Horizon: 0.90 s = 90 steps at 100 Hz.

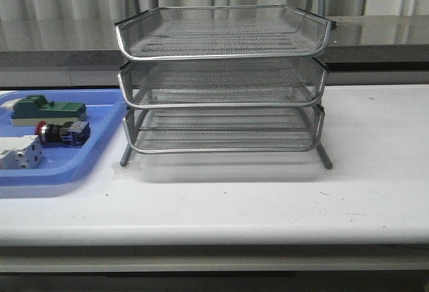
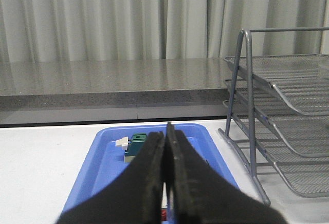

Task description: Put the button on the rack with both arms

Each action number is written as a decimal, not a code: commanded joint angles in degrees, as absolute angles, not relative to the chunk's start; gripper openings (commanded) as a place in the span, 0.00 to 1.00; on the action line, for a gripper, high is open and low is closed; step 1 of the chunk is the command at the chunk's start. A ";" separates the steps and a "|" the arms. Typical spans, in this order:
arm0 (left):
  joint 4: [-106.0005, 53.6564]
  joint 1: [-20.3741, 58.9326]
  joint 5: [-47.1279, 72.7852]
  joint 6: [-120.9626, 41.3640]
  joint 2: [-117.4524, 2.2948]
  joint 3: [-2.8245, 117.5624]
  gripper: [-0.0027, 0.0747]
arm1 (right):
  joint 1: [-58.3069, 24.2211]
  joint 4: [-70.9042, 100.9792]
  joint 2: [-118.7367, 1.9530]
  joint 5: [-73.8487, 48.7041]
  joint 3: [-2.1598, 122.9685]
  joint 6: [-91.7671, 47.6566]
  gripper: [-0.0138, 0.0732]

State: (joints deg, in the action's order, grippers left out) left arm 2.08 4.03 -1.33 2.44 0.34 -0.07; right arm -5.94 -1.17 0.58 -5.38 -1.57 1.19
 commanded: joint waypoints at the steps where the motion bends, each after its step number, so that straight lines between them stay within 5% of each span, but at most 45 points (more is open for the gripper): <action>1: 1.70 3.87 -6.07 3.02 1.79 -2.84 0.01 | -5.48 -1.11 1.83 -0.81 -0.76 1.08 0.09; 90: 1.70 3.87 -6.07 3.02 1.79 -2.84 0.01 | -5.48 -1.11 1.83 1.97 -0.70 1.08 0.09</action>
State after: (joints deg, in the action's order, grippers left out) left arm 2.08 4.03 -1.33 2.44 0.34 -0.07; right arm -5.94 -1.17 0.58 -4.41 -1.57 1.19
